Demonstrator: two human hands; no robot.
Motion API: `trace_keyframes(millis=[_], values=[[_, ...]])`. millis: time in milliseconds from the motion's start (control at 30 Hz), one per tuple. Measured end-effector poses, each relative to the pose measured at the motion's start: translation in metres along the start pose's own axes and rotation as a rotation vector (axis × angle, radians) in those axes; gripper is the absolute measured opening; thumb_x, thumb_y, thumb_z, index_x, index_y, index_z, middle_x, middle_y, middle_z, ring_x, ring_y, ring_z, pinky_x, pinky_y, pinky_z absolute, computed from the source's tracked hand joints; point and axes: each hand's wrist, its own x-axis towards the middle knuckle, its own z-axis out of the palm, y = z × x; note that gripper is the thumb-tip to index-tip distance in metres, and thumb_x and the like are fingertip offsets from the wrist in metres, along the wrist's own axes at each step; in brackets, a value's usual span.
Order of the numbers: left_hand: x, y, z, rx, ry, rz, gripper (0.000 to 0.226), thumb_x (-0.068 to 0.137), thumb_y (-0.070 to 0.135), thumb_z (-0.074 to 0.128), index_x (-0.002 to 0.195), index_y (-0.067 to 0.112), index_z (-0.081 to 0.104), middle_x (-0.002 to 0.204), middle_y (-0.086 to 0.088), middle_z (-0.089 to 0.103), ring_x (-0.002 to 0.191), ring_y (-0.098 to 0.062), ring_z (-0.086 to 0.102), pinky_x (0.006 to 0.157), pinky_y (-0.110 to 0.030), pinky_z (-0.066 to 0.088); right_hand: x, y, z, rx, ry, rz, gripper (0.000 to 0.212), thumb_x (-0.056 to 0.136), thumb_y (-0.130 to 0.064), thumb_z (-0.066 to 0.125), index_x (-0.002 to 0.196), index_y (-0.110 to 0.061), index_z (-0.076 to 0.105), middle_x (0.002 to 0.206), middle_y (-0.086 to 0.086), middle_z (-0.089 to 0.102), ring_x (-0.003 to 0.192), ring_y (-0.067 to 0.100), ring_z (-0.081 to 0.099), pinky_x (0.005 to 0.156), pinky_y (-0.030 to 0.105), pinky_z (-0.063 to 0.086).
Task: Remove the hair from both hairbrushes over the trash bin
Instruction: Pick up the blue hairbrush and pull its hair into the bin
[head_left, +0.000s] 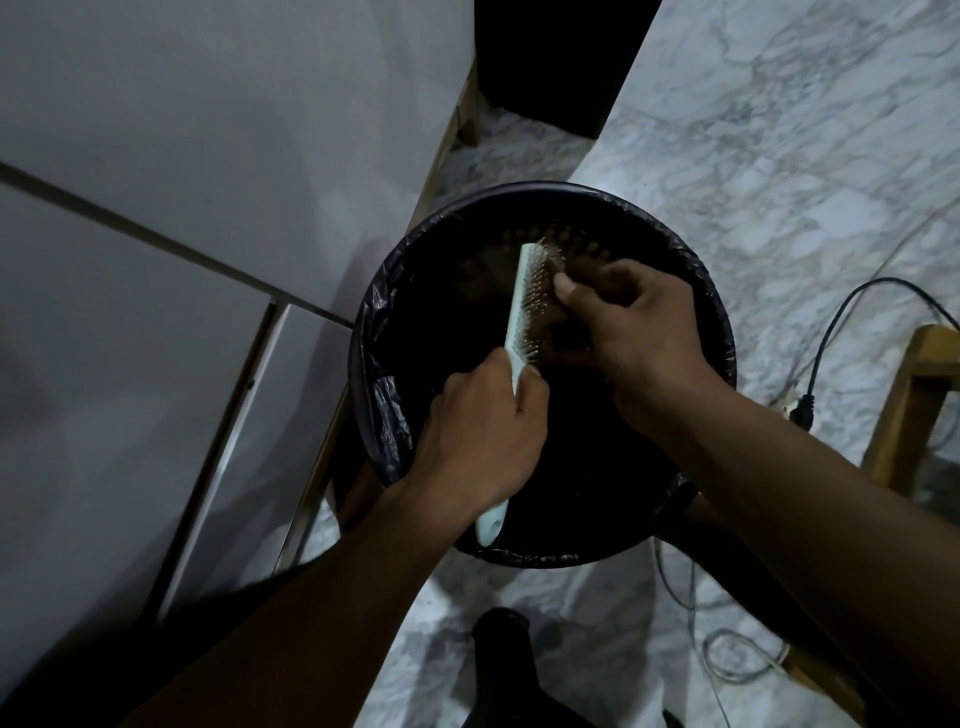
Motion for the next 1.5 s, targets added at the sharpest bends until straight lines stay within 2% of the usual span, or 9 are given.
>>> trace_keyframes(millis=[300, 400, 533, 800, 967, 1100, 1267, 1400, 1500], values=[[0.008, -0.005, -0.006, -0.067, 0.038, -0.027, 0.038, 0.105, 0.035, 0.043, 0.069, 0.022, 0.041, 0.063, 0.001, 0.053, 0.059, -0.021, 0.055, 0.056, -0.032, 0.033, 0.001, -0.009, 0.002, 0.463, -0.107, 0.354, 0.023, 0.101, -0.01, 0.048, 0.111, -0.002, 0.067, 0.101, 0.014, 0.076, 0.084, 0.024, 0.076, 0.064, 0.044, 0.064], [0.008, -0.007, -0.007, -0.033, 0.029, -0.034, 0.035, 0.104, 0.034, 0.042, 0.071, 0.022, 0.04, 0.068, -0.002, 0.056, 0.064, -0.024, 0.058, 0.059, -0.034, 0.037, 0.001, -0.011, 0.001, 0.293, -0.247, 0.228, 0.032, 0.092, -0.013, 0.066, 0.124, -0.009, 0.065, 0.112, 0.012, 0.075, 0.096, 0.026, 0.074, 0.07, 0.044, 0.062], [0.007, -0.005, -0.006, -0.023, 0.001, -0.043, 0.034, 0.103, 0.035, 0.042, 0.071, 0.024, 0.041, 0.069, 0.0, 0.057, 0.065, -0.024, 0.059, 0.059, -0.033, 0.039, -0.001, -0.006, 0.001, -0.1, -0.227, -0.05, 0.035, 0.078, -0.001, 0.081, 0.112, -0.003, 0.072, 0.094, 0.011, 0.078, 0.08, 0.021, 0.076, 0.065, 0.033, 0.06], [0.01, -0.001, -0.012, -0.043, 0.06, -0.008, 0.039, 0.105, 0.036, 0.043, 0.069, 0.023, 0.039, 0.064, 0.0, 0.053, 0.058, -0.018, 0.054, 0.052, -0.032, 0.031, 0.0, -0.006, 0.005, 0.216, -0.13, 0.131, 0.01, 0.094, -0.002, 0.062, 0.097, -0.006, 0.071, 0.09, 0.008, 0.075, 0.077, 0.019, 0.074, 0.062, 0.033, 0.062], [0.011, -0.002, -0.015, -0.02, 0.068, -0.043, 0.038, 0.105, 0.035, 0.043, 0.07, 0.021, 0.042, 0.066, -0.001, 0.056, 0.06, -0.018, 0.056, 0.054, -0.032, 0.034, 0.005, -0.013, 0.006, 0.373, -0.197, 0.279, 0.025, 0.091, -0.001, 0.053, 0.113, -0.01, 0.062, 0.101, 0.012, 0.071, 0.089, 0.025, 0.07, 0.074, 0.045, 0.063], [0.008, 0.002, -0.017, 0.011, 0.016, -0.064, 0.033, 0.104, 0.031, 0.044, 0.072, 0.021, 0.041, 0.069, 0.001, 0.056, 0.059, -0.013, 0.056, 0.049, -0.027, 0.034, 0.004, -0.012, 0.0, 0.011, -0.346, -0.013, 0.066, 0.083, 0.001, 0.072, 0.139, -0.025, 0.049, 0.128, 0.0, 0.066, 0.112, 0.017, 0.067, 0.077, 0.031, 0.059], [0.007, 0.002, -0.015, 0.069, -0.011, -0.045, 0.036, 0.105, 0.037, 0.043, 0.071, 0.024, 0.04, 0.072, 0.001, 0.055, 0.065, -0.021, 0.058, 0.056, -0.032, 0.04, 0.005, -0.006, -0.002, -0.256, -0.207, -0.175, 0.035, 0.075, -0.004, 0.084, 0.109, -0.003, 0.075, 0.101, 0.01, 0.078, 0.095, 0.021, 0.076, 0.088, 0.042, 0.061], [0.008, 0.001, -0.015, 0.054, 0.007, -0.038, 0.037, 0.105, 0.039, 0.042, 0.071, 0.024, 0.04, 0.073, 0.0, 0.057, 0.068, -0.022, 0.059, 0.06, -0.033, 0.038, 0.004, -0.006, 0.0, -0.089, -0.121, -0.105, 0.009, 0.081, 0.002, 0.076, 0.08, -0.006, 0.071, 0.082, 0.011, 0.076, 0.075, 0.023, 0.075, 0.072, 0.041, 0.064], [0.013, 0.002, -0.018, -0.032, 0.038, -0.067, 0.038, 0.105, 0.038, 0.042, 0.071, 0.023, 0.044, 0.068, 0.001, 0.058, 0.06, -0.016, 0.059, 0.051, -0.031, 0.036, 0.002, -0.008, 0.006, 0.192, -0.127, 0.064, 0.012, 0.091, 0.004, 0.064, 0.082, -0.004, 0.063, 0.094, 0.022, 0.072, 0.078, 0.029, 0.073, 0.066, 0.039, 0.063]])
